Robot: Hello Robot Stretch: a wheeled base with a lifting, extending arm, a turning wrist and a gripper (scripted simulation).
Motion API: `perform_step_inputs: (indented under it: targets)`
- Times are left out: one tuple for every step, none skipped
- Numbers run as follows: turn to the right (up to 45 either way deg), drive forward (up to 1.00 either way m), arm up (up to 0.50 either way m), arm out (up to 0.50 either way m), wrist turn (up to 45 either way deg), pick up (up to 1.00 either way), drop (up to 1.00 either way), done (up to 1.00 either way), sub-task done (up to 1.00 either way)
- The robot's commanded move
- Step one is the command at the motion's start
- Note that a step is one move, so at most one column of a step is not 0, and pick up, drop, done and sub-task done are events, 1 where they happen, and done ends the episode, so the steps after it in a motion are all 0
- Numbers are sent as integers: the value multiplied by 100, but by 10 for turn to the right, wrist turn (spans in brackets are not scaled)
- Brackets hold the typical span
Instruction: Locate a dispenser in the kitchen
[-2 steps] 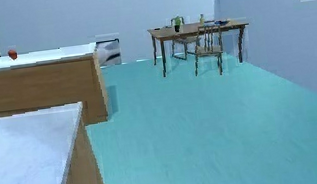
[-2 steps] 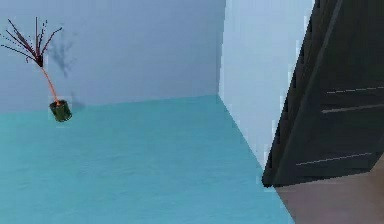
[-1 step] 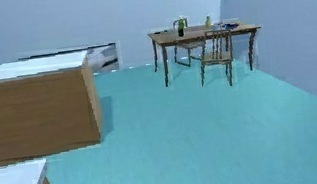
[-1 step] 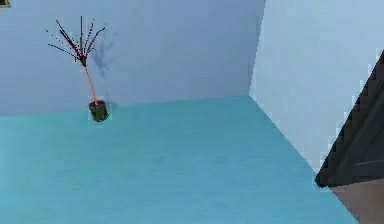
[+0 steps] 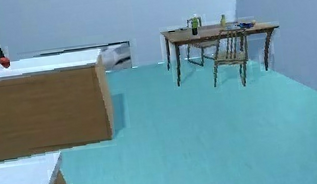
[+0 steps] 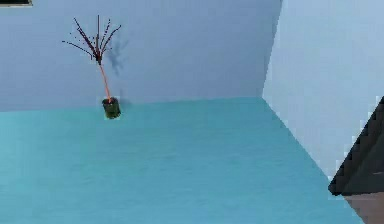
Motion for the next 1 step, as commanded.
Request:
perform_step_inputs:
  targets:
    - [0, 100, 0, 0, 0, 0, 0, 0, 0]
